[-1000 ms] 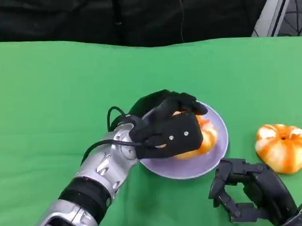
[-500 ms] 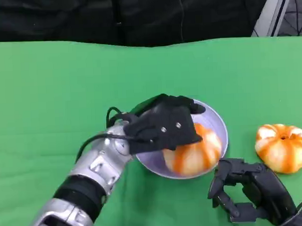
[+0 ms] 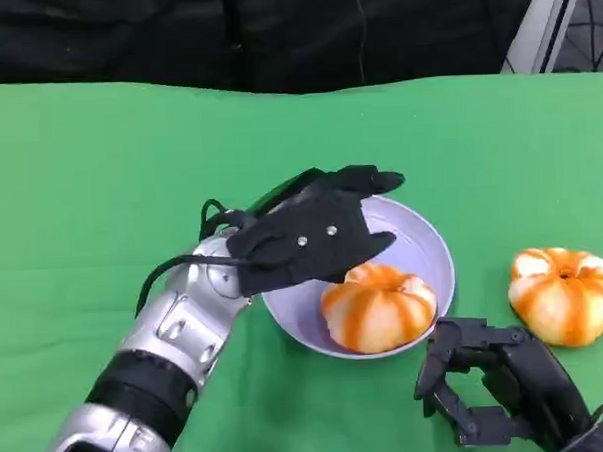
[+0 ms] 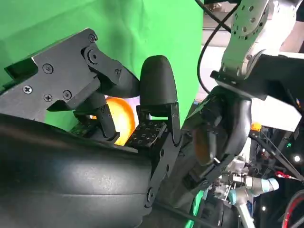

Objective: Grasp the bread from the table and place it into the plate.

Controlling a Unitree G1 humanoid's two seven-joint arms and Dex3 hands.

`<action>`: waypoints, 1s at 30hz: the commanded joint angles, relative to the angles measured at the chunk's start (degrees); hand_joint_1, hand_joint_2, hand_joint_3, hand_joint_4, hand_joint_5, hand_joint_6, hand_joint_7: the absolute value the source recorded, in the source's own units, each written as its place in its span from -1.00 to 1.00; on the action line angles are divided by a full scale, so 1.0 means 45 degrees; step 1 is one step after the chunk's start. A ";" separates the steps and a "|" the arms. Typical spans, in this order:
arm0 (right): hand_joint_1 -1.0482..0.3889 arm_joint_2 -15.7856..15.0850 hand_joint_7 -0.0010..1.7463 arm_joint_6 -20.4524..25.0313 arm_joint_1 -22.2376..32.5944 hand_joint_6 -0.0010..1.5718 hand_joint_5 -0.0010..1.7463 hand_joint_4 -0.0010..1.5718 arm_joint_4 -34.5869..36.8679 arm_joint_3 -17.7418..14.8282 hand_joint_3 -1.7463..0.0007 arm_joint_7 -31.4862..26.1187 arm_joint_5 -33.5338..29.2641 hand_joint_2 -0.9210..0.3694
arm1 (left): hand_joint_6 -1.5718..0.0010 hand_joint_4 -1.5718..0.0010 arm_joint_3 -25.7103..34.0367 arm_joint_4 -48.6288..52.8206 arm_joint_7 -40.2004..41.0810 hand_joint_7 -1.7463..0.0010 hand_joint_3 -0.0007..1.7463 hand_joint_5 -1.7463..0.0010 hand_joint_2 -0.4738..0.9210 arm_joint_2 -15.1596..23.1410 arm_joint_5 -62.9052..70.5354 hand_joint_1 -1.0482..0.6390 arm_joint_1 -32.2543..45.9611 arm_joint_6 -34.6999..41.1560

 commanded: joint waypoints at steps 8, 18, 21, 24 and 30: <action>0.27 -0.0123 0.49 -0.0288 0.0054 0.07 0.80 0.03 0.0177 -0.0128 -0.27 0.0068 0.0156 -0.40 | 0.47 0.36 0.1463 -0.1635 0.0661 0.98 -0.09 0.95 1.00 0.0071 -0.1353 -0.86 0.1427 -0.0024; 0.29 -0.0190 0.50 -0.0219 0.0086 0.06 0.81 0.02 0.0036 -0.0142 -0.24 0.0216 0.0296 -0.44 | 0.34 0.19 0.2651 -0.2837 0.0976 0.96 -0.09 0.93 1.00 -0.0081 -0.2743 -0.76 0.2740 -0.1088; 0.29 -0.0178 0.50 -0.0209 0.0111 0.06 0.82 0.02 0.0044 -0.0151 -0.23 0.0238 0.0295 -0.44 | 0.33 0.17 0.2854 -0.3119 0.0983 0.96 -0.10 0.93 1.00 -0.0173 -0.3060 -0.75 0.3004 -0.1233; 0.27 -0.0169 0.51 -0.0212 0.0142 0.06 0.82 0.03 0.0075 -0.0157 -0.24 0.0242 0.0276 -0.42 | 0.29 0.11 0.3155 -0.3574 0.1012 0.96 -0.11 0.93 1.00 -0.0299 -0.3566 -0.71 0.3429 -0.1446; 0.28 -0.0121 0.50 -0.0203 0.0135 0.06 0.82 0.03 0.0137 -0.0177 -0.26 0.0370 0.0416 -0.40 | 0.25 0.06 0.3576 -0.4180 0.0672 0.96 -0.17 0.93 1.00 -0.0469 -0.4569 -0.69 0.4051 -0.1447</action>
